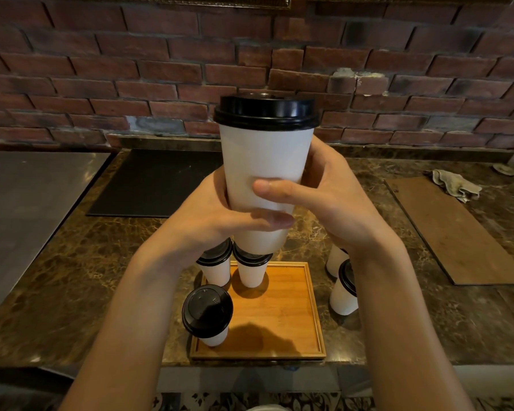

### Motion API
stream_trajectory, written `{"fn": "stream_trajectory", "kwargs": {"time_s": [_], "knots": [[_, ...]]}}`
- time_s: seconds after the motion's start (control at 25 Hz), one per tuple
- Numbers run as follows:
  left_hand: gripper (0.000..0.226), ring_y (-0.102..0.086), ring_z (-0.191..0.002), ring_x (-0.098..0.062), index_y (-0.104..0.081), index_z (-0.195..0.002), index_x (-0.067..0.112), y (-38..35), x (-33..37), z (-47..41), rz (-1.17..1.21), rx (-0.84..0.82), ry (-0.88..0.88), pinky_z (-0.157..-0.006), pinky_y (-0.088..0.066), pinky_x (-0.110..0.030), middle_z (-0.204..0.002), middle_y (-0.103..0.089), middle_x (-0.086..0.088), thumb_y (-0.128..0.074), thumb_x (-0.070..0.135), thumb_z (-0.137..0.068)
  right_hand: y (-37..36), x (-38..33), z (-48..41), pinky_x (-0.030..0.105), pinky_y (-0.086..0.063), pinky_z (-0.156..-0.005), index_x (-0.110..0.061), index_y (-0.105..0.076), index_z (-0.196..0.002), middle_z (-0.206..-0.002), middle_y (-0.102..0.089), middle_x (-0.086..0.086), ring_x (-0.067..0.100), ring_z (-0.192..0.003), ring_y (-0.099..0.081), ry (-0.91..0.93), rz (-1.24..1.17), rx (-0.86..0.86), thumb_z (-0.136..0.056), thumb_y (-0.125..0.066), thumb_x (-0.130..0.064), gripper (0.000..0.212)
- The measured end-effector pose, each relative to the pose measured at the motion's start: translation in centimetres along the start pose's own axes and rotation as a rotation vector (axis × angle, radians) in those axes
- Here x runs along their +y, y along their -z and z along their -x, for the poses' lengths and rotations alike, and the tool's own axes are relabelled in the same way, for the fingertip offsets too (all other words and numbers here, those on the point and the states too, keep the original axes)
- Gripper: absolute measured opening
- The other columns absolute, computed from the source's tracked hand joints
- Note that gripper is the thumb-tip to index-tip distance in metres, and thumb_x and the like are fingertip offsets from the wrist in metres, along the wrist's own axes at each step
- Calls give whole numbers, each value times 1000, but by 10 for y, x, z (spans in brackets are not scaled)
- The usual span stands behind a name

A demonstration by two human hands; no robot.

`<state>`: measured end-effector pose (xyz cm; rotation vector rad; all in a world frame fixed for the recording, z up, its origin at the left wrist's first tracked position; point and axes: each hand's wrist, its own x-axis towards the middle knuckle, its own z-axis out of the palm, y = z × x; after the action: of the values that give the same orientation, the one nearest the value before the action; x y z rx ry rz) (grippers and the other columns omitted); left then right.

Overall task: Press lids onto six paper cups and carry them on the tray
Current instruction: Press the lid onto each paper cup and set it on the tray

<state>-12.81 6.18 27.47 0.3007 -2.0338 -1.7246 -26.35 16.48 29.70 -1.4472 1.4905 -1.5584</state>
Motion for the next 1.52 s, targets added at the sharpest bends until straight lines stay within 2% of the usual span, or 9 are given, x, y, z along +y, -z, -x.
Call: {"fn": "stream_trajectory", "kwargs": {"time_s": [0.2,0.4,0.64,0.72,0.84,1.0,1.2,1.4,1.52], "knots": [[67,-63,-104,-7,-54,-119,29,1,-2,0,0,7,-2,-76,-52,-16,-108,-67,11,-83,12,-61,0,1,0,19,-54,-80,-33,-51,-120,-107,-65,-19,3,-107,-62,0,38,-7,-70,-79,-25,58],[69,-63,-105,-12,-52,-126,15,-1,-2,-1,-4,29,2,-78,-53,-20,-112,-66,-1,-80,4,-64,-3,-2,1,21,-55,-79,-26,-51,-124,-110,-64,-10,4,-105,-63,-15,60,17,-69,-80,-31,63],[73,-64,-100,-7,-51,-127,15,-4,-2,-1,-90,144,20,-73,-54,-17,-109,-65,4,-81,20,-61,-13,-5,0,30,-57,-86,-25,-46,-134,-119,-59,-11,4,-108,-59,-56,159,118,-71,-82,-40,74],[66,-63,-99,-1,-51,-126,18,-5,0,-1,-128,195,27,-73,-55,-16,-107,-65,7,-78,14,-66,-16,-6,0,29,-57,-86,-25,-45,-134,-119,-58,-11,4,-107,-58,-71,191,170,-71,-83,-41,75],[58,-61,-92,9,-50,-126,16,-12,2,-3,-191,250,1,-68,-49,-4,-101,-61,11,-73,3,-73,-23,-7,0,21,-55,-77,-27,-42,-134,-113,-55,-17,2,-103,-56,-72,270,247,-68,-82,-49,80],[51,-53,-85,-1,-43,-134,7,-19,1,-5,-195,300,46,-63,-41,5,-103,-53,6,-62,7,-87,-29,-8,-1,33,-56,-84,-26,-39,-136,-111,-50,-18,6,-106,-54,-87,335,316,-65,-80,-57,87],[62,-57,-84,20,-48,-120,25,-15,5,-1,-189,252,11,-61,-44,1,-98,-59,17,-77,5,-69,-25,-11,1,34,-57,-83,-26,-46,-132,-115,-57,-13,5,-104,-57,-78,273,314,-66,-83,-51,79],[81,-61,-92,7,-50,-123,24,-11,8,1,-149,210,37,-64,-49,-6,-101,-63,16,-81,39,-50,-12,-14,2,32,-59,-82,-25,-51,-128,-115,-61,-11,5,-104,-61,-59,191,229,-67,-83,-47,73],[80,-63,-98,-1,-49,-127,24,-10,8,0,-145,189,37,-73,-53,-16,-108,-65,12,-84,32,-55,-9,-13,2,28,-59,-80,-26,-52,-126,-113,-63,-11,6,-104,-63,-36,111,179,-67,-81,-41,68]]}}
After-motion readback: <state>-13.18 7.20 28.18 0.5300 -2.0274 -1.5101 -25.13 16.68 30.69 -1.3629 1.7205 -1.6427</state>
